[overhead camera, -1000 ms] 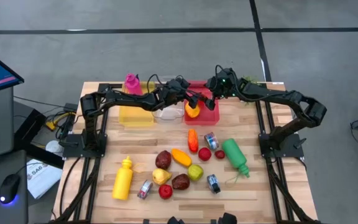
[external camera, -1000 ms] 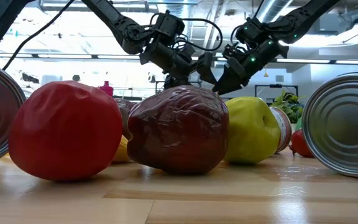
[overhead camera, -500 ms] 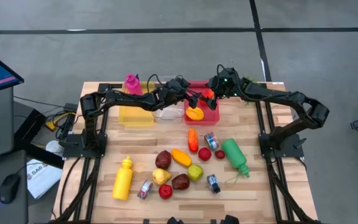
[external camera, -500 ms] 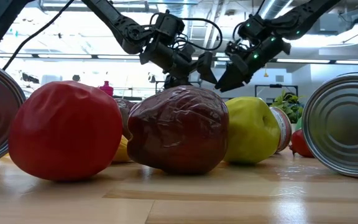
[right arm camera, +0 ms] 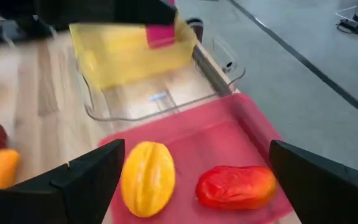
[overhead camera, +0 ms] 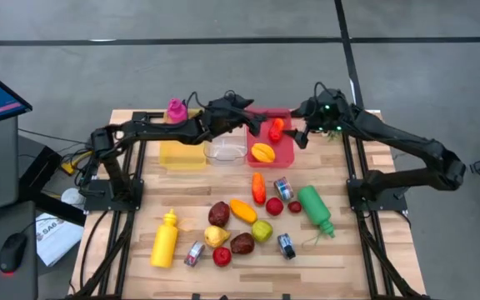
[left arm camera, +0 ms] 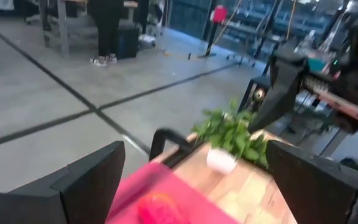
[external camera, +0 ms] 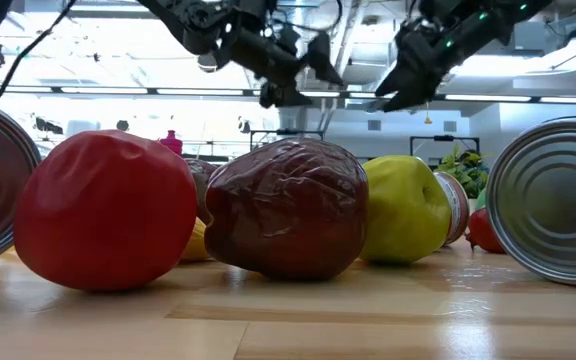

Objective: Pick & Place Food Item
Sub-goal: Put the red apple into the pink bin

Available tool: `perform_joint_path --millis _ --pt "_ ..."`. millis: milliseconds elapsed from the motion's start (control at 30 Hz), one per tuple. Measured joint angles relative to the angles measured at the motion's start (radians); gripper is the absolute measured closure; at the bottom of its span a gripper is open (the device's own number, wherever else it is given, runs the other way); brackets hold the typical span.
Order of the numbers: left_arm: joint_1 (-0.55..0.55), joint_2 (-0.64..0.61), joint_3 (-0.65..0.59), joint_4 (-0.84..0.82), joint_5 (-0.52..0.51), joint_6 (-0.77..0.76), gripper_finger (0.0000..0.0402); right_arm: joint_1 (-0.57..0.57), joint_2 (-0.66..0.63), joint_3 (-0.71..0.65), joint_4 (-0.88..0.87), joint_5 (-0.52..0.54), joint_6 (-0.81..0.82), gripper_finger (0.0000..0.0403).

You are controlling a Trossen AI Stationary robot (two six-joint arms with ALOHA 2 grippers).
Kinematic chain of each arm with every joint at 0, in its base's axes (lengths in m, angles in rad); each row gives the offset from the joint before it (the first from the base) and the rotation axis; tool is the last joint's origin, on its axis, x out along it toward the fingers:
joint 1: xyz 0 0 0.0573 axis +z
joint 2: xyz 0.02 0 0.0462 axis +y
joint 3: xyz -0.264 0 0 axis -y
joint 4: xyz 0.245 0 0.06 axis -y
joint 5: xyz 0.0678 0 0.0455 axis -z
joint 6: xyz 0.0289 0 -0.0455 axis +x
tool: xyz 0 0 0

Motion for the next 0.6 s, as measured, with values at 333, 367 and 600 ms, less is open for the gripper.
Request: perform_joint_path --millis 333,367,600 --pt "-0.02 -0.113 0.0 -0.009 -0.006 0.0 0.0023 0.003 -0.082 0.0 -0.013 -0.011 0.171 0.001" --pt "-0.028 -0.12 0.0 -0.009 -0.006 0.0 0.0023 0.008 -0.082 0.0 -0.015 -0.013 0.187 0.001" --pt "-0.115 -0.169 0.0 -0.012 -0.005 0.0 0.0023 0.055 -0.079 0.0 -0.016 -0.036 0.334 0.001"
